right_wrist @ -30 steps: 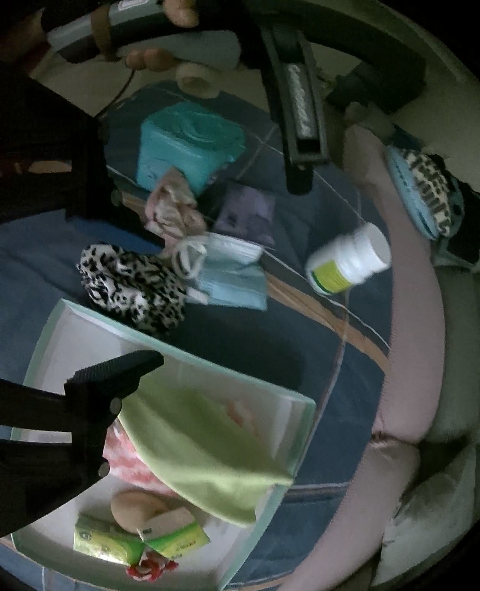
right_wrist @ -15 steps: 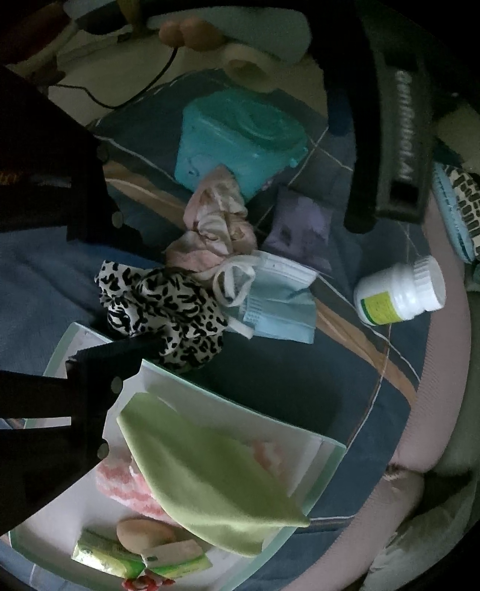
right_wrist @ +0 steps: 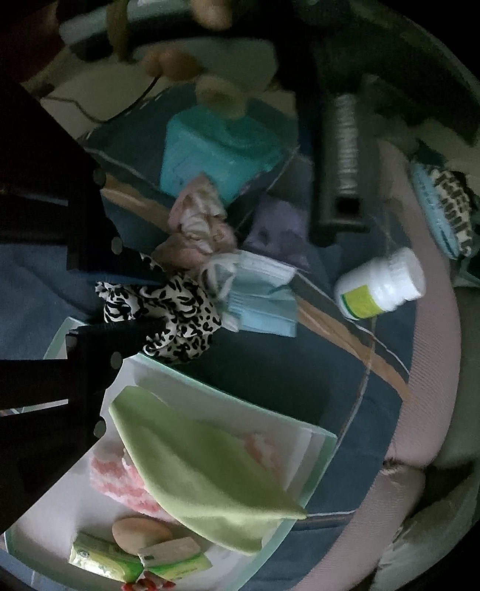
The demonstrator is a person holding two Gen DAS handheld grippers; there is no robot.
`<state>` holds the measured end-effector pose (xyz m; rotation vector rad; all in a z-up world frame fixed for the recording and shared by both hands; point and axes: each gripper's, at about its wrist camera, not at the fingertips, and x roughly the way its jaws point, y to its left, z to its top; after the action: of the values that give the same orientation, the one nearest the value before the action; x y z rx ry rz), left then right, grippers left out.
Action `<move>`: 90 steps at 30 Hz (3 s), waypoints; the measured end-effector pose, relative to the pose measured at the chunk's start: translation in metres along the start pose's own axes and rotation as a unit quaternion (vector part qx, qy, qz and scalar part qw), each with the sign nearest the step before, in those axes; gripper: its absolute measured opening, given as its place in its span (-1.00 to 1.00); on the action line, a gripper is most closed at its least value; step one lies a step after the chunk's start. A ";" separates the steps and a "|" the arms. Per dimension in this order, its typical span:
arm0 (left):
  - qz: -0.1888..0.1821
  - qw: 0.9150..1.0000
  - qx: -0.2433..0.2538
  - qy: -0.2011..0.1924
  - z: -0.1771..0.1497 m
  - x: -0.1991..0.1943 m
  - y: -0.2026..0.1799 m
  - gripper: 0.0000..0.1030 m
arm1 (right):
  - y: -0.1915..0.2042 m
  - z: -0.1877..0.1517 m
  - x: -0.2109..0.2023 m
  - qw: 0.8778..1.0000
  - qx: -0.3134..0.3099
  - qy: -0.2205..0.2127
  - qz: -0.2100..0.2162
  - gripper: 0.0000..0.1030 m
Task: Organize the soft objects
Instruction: 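Grasp the leopard-print scrunchie with the right gripper while the left gripper moves over the pile, then grasp the blue face mask with the left gripper while the right gripper lifts the scrunchie, then lower the face mask into the tray with the left gripper while the right gripper drops the scrunchie there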
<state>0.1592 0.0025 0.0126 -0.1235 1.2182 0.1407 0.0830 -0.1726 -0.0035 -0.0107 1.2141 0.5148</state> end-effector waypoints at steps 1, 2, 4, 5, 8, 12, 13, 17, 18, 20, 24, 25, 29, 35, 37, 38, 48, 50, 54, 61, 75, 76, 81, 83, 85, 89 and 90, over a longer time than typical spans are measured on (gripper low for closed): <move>0.000 1.000 0.000 -0.001 0.000 0.000 0.000 0.98 | -0.003 0.001 -0.005 1.000 0.005 -0.007 0.005 -0.63; -0.001 1.000 -0.001 -0.002 0.001 0.000 0.000 0.98 | -0.006 0.001 -0.010 1.000 0.008 -0.014 0.008 -0.63; -0.001 1.000 -0.003 -0.003 0.001 0.000 0.000 0.98 | -0.011 0.002 -0.018 0.999 0.016 -0.026 0.014 -0.63; -0.002 1.000 -0.003 -0.004 0.001 -0.001 -0.001 0.98 | -0.014 0.003 -0.022 0.999 0.022 -0.032 0.018 -0.63; -0.008 1.000 0.001 -0.009 0.003 -0.004 -0.007 0.98 | -0.023 0.005 -0.036 0.998 0.035 -0.053 0.020 -0.63; -0.024 0.999 0.016 -0.014 0.004 -0.007 -0.021 0.98 | -0.036 0.009 -0.053 0.994 0.061 -0.083 0.020 -0.63; -0.026 0.999 0.019 -0.015 0.003 -0.007 -0.024 0.98 | -0.041 0.009 -0.058 0.993 0.069 -0.092 0.020 -0.63; -0.035 0.999 0.033 -0.011 0.002 -0.005 -0.039 0.98 | -0.064 0.006 -0.078 0.987 0.099 -0.123 0.004 -0.64; -0.040 0.998 0.038 -0.008 0.003 -0.004 -0.045 0.96 | -0.071 0.005 -0.083 0.985 0.109 -0.131 0.002 -0.64; -0.051 0.997 0.053 0.000 0.001 0.000 -0.056 0.91 | -0.083 0.002 -0.092 0.981 0.128 -0.144 -0.001 -0.63; -0.050 0.995 0.083 0.018 -0.005 0.012 -0.079 0.46 | -0.098 -0.002 -0.103 0.975 0.151 -0.161 -0.003 -0.63; -0.047 0.995 0.090 0.024 -0.007 0.016 -0.085 0.45 | -0.100 -0.002 -0.106 0.974 0.154 -0.164 -0.002 -0.64; -0.037 0.992 0.110 0.044 -0.012 0.030 -0.097 0.21 | -0.101 -0.002 -0.108 0.974 0.154 -0.168 0.001 -0.64; -0.009 0.990 0.117 0.073 -0.017 0.054 -0.102 0.09 | -0.102 -0.007 -0.112 0.973 0.151 -0.172 0.007 -0.64; -0.005 0.990 0.117 0.079 -0.020 0.060 -0.102 -0.06 | -0.102 -0.007 -0.112 0.973 0.152 -0.173 0.008 -0.64; -0.001 0.990 0.116 0.080 -0.020 0.062 -0.102 -0.10 | -0.102 -0.008 -0.112 0.973 0.152 -0.173 0.008 -0.64; -0.021 0.995 0.085 0.050 -0.016 0.050 -0.092 -0.69 | -0.106 -0.010 -0.116 0.971 0.158 -0.180 0.012 -0.64; -0.032 0.996 0.077 0.033 -0.014 0.039 -0.088 -0.69 | -0.107 -0.011 -0.119 0.969 0.161 -0.184 0.012 -0.64; -0.053 0.996 0.074 0.005 -0.014 0.019 -0.088 -0.71 | -0.109 -0.013 -0.126 0.967 0.167 -0.194 0.010 -0.64; -0.081 0.991 0.081 -0.075 -0.011 -0.043 -0.087 -0.71 | -0.112 -0.022 -0.157 0.957 0.175 -0.230 -0.005 -0.64; -0.116 0.967 0.170 -0.147 -0.029 -0.107 -0.157 -0.71 | -0.155 -0.069 -0.235 0.909 0.253 -0.302 -0.137 -0.64; -0.117 0.967 0.177 -0.143 -0.032 -0.105 -0.165 -0.71 | -0.159 -0.072 -0.238 0.906 0.259 -0.302 -0.144 -0.64; -0.115 0.961 0.215 -0.129 -0.047 -0.101 -0.196 -0.71 | -0.180 -0.083 -0.241 0.896 0.286 -0.290 -0.174 -0.64; -0.113 0.959 0.230 -0.120 -0.054 -0.096 -0.207 -0.71 | -0.184 -0.085 -0.239 0.896 0.291 -0.281 -0.185 -0.63; -0.110 0.957 0.244 -0.111 -0.061 -0.090 -0.217 -0.71 | -0.186 -0.086 -0.237 0.897 0.290 -0.272 -0.192 -0.64; -0.105 0.956 0.257 -0.096 -0.070 -0.079 -0.228 -0.71 | -0.189 -0.084 -0.230 0.901 0.286 -0.257 -0.201 -0.63; -0.103 0.956 0.259 -0.094 -0.071 -0.077 -0.229 -0.71 | -0.189 -0.085 -0.228 0.902 0.285 -0.254 -0.203 -0.63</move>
<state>0.1074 -0.2383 0.0654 0.2164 1.0108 -0.3437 0.0234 -0.4488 0.1200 0.3447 0.7748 -0.2153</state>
